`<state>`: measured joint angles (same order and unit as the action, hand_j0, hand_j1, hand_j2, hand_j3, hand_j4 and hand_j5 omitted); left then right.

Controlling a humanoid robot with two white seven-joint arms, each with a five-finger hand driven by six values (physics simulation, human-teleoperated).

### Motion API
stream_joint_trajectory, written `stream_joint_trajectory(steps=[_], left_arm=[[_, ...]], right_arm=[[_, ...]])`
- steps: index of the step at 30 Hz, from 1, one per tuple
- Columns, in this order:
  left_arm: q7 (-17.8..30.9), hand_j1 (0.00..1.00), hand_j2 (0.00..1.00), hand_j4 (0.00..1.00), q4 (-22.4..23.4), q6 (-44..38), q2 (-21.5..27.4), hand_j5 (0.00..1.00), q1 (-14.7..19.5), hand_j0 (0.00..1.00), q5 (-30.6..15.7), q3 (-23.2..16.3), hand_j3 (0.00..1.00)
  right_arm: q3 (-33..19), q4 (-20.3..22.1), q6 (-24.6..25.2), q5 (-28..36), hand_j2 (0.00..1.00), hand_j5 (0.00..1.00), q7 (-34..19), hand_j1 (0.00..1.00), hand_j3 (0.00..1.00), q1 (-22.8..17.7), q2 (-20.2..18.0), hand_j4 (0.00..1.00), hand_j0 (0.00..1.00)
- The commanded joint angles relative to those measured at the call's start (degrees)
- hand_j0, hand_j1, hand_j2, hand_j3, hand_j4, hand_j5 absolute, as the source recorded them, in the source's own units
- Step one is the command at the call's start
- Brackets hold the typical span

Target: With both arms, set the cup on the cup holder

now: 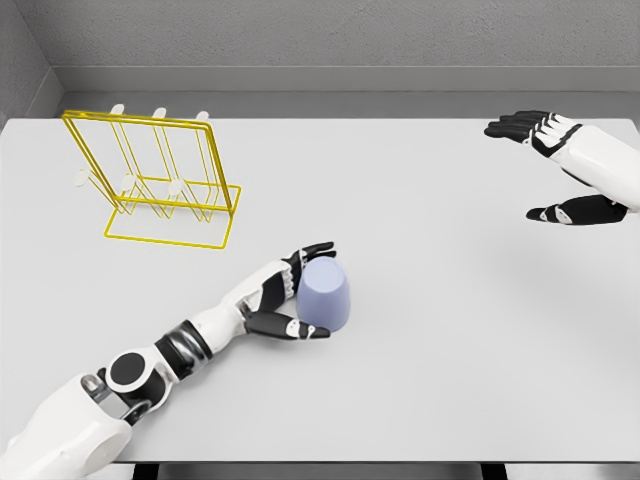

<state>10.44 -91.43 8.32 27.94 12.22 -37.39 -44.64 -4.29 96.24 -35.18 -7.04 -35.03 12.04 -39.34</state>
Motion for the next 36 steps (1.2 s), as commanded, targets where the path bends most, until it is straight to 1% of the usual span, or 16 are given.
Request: stream_joint_trajectory(steps=[1,3,5,6,7,8,9,12,20,22,27,28,30,31,33,36], left_arm=[[0.0,0.94,0.94,0.94,-0.2,-0.1,-0.1,0.94,0.0,0.94,0.3,-0.1,0.94],[0.0,0.93,0.93,0.93,-0.2,-0.1,-0.1,0.93,0.0,0.93,1.1,-0.1,0.93],[0.0,0.88,0.88,0.88,-0.3,-0.3,-0.2,0.88,0.1,0.88,1.2,-0.1,0.88],[0.0,0.84,0.84,0.84,-0.2,-0.3,-0.2,0.84,0.1,0.84,1.2,-0.1,0.84],[0.0,0.76,0.76,0.76,-0.3,-0.3,-0.2,0.76,0.1,0.76,1.2,0.0,0.76],[0.0,0.70,0.70,0.70,-0.4,-0.3,-0.2,0.70,0.1,0.70,1.2,0.1,0.70],[0.0,0.66,0.66,0.66,-0.4,-0.2,-0.2,0.66,0.1,0.66,1.3,0.1,0.66],[0.0,0.61,0.61,0.61,-0.5,0.0,-0.2,0.61,0.1,0.61,1.4,0.5,0.61],[-0.2,0.60,0.60,0.60,-0.9,0.5,0.1,0.60,0.1,0.60,1.2,2.9,0.60],[-0.2,0.60,0.60,0.60,-3.3,0.4,0.3,0.60,-0.6,0.60,1.0,4.1,0.60],[-0.2,0.60,0.60,0.60,-7.2,0.3,0.8,0.60,-1.6,0.60,0.8,4.9,0.60],[-0.2,0.60,0.60,0.60,-8.0,0.3,1.2,0.60,-1.8,0.60,0.8,5.4,0.60],[-0.2,0.60,0.60,0.60,-10.0,0.3,2.0,0.60,-3.6,0.60,0.7,7.3,0.60],[-0.2,0.60,0.60,0.60,-10.7,0.3,2.2,0.60,-3.8,0.60,0.7,8.0,0.60],[-0.2,0.60,0.60,0.60,-11.7,0.4,4.2,0.60,-4.0,0.60,0.7,8.3,0.60],[-0.2,0.60,0.60,0.60,-11.8,0.5,5.7,0.60,-4.0,0.60,0.7,10.0,0.60]], right_arm=[[0.0,0.1,0.2,0.4,1.00,1.00,0.0,1.00,1.00,0.0,0.0,1.00,1.00],[0.0,0.2,0.2,0.4,1.00,1.00,0.0,1.00,1.00,0.0,0.0,1.00,1.00],[0.0,0.2,0.2,0.4,1.00,1.00,0.0,1.00,1.00,0.0,0.0,1.00,1.00],[0.0,0.3,0.2,0.4,1.00,1.00,0.0,1.00,1.00,0.0,0.0,1.00,1.00],[0.0,0.3,0.2,0.4,1.00,1.00,0.0,1.00,1.00,0.0,0.0,1.00,1.00],[0.0,0.3,0.2,0.4,1.00,1.00,0.0,1.00,1.00,0.0,0.0,1.00,1.00],[0.0,0.3,0.2,0.4,1.00,1.00,0.0,1.00,1.00,0.0,0.0,1.00,1.00],[0.0,0.2,0.2,0.4,1.00,1.00,0.0,1.00,1.00,0.0,0.0,1.00,1.00],[0.0,0.2,0.2,0.4,1.00,1.00,0.0,1.00,1.00,0.0,0.0,1.00,1.00],[0.0,0.1,0.2,0.4,1.00,1.00,0.0,1.00,1.00,0.0,0.0,1.00,1.00],[0.0,0.2,0.2,0.4,1.00,1.00,0.0,1.00,1.00,0.0,0.0,1.00,1.00],[0.0,0.2,0.2,0.4,1.00,1.00,0.0,1.00,1.00,0.0,0.0,1.00,1.00],[0.0,0.2,0.2,0.4,1.00,1.00,0.0,1.00,1.00,0.0,0.1,1.00,1.00],[0.0,0.2,0.2,0.4,1.00,1.00,0.0,1.00,1.00,0.0,0.1,1.00,1.00],[0.0,0.2,0.2,0.4,1.00,1.00,0.0,1.00,1.00,0.0,0.1,1.00,1.00],[0.0,0.2,0.2,0.4,1.00,1.00,0.0,1.00,1.00,0.0,0.1,1.00,1.00]])
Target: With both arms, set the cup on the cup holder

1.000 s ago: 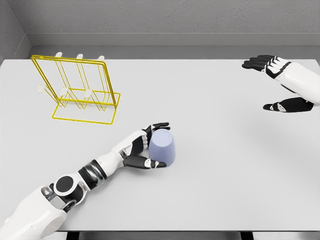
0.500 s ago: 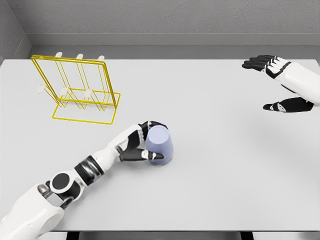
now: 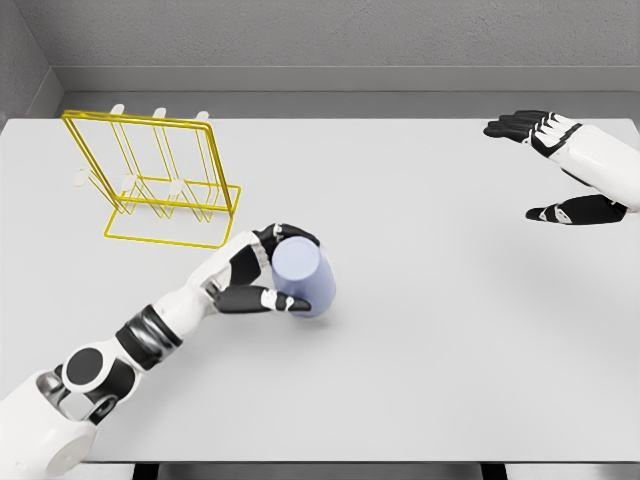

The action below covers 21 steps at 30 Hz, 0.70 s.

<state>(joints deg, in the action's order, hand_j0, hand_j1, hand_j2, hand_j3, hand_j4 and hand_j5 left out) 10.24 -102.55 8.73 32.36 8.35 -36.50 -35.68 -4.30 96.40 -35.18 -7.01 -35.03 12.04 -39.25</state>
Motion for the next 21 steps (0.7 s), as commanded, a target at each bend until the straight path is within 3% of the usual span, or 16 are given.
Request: stream_joint_trajectory(steps=[1,21], left_arm=[[0.0,0.60,0.60,0.60,-0.5,0.1,1.6,0.60,0.0,0.60,-0.2,1.3,0.60],[0.0,0.60,0.60,0.60,-0.6,7.5,10.3,0.60,0.4,0.60,-4.0,7.2,0.60]], right_arm=[[0.0,0.1,0.2,0.4,1.00,1.00,0.0,1.00,1.00,0.0,0.0,1.00,1.00],[0.0,0.0,0.2,0.4,1.00,1.00,0.0,1.00,1.00,-0.2,0.0,1.00,1.00]])
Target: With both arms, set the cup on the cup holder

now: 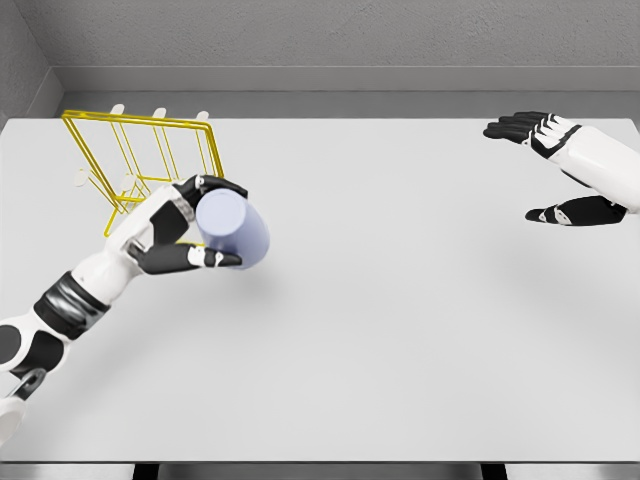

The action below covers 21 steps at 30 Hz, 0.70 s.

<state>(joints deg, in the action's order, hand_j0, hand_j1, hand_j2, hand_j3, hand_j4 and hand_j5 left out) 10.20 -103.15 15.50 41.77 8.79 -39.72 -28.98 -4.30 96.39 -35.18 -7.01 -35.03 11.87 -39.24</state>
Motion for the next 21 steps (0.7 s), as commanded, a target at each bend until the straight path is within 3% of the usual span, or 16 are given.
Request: stream_joint_trajectory(steps=[1,13,21], left_arm=[[0.0,0.60,0.60,0.60,0.0,1.3,1.5,0.60,0.0,0.60,-1.2,0.6,0.60],[0.0,0.61,0.61,0.61,0.0,3.0,6.7,0.61,0.6,0.61,-5.3,3.7,0.61],[0.0,0.61,0.61,0.61,0.1,2.7,7.7,0.61,0.6,0.61,-8.1,6.0,0.61]], right_arm=[[0.0,0.0,0.2,0.4,1.00,1.00,0.0,1.00,1.00,0.0,0.0,1.00,1.00],[0.0,0.1,0.2,0.4,1.00,1.00,0.0,1.00,1.00,0.0,0.0,1.00,1.00],[0.0,0.1,0.2,0.4,1.00,1.00,0.0,1.00,1.00,0.0,0.0,1.00,1.00]])
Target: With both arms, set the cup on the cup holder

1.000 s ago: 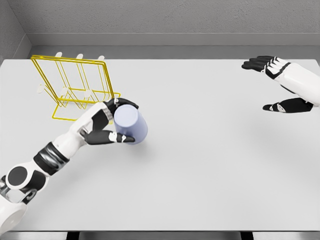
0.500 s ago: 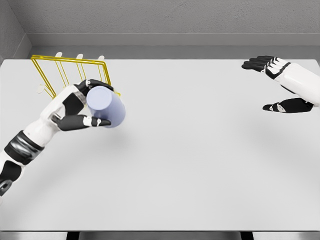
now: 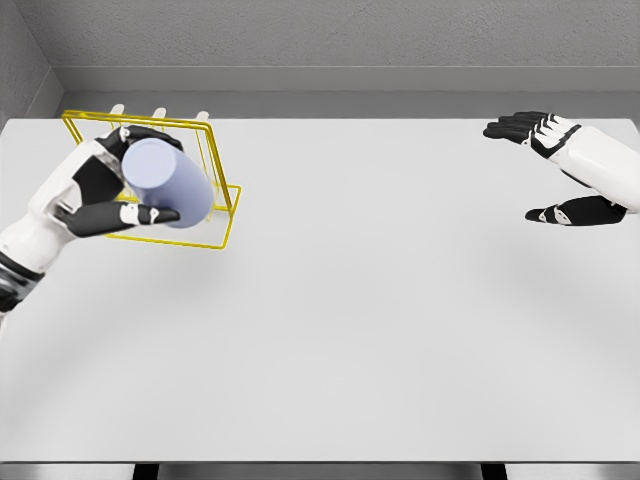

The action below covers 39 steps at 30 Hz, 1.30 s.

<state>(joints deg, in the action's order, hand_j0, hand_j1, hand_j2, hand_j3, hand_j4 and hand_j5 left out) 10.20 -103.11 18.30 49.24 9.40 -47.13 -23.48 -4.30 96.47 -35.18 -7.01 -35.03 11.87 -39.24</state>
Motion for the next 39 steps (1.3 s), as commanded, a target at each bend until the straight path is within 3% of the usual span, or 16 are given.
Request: stream_joint_trajectory(steps=[1,11,16,37,39], left_arm=[[0.0,0.61,0.61,0.61,0.0,-0.1,0.2,0.61,-0.1,0.61,-0.7,0.7,0.61],[-0.2,0.62,0.62,0.62,3.8,-0.5,-0.5,0.62,0.1,0.62,-0.8,2.3,0.62],[-0.1,0.62,0.62,0.62,5.8,-0.7,-2.0,0.62,1.8,0.62,-0.8,2.2,0.62],[-0.1,0.62,0.62,0.62,7.5,-4.5,-6.9,0.62,5.1,0.62,-0.2,0.9,0.62],[-0.1,0.62,0.62,0.62,9.2,-4.4,-7.9,0.62,6.8,0.62,-0.1,-0.2,0.62]], right_arm=[[0.0,0.0,0.2,0.4,1.00,1.00,0.0,1.00,1.00,0.0,0.0,1.00,1.00],[0.0,0.0,0.2,0.4,1.00,1.00,0.0,1.00,1.00,0.0,0.0,1.00,1.00],[0.0,0.1,0.2,0.4,1.00,1.00,0.0,1.00,1.00,0.0,0.0,1.00,1.00],[0.0,0.0,0.2,0.4,1.00,1.00,0.0,1.00,1.00,0.0,0.0,1.00,1.00],[0.0,0.0,0.2,0.4,1.00,1.00,0.0,1.00,1.00,0.0,0.0,1.00,1.00]])
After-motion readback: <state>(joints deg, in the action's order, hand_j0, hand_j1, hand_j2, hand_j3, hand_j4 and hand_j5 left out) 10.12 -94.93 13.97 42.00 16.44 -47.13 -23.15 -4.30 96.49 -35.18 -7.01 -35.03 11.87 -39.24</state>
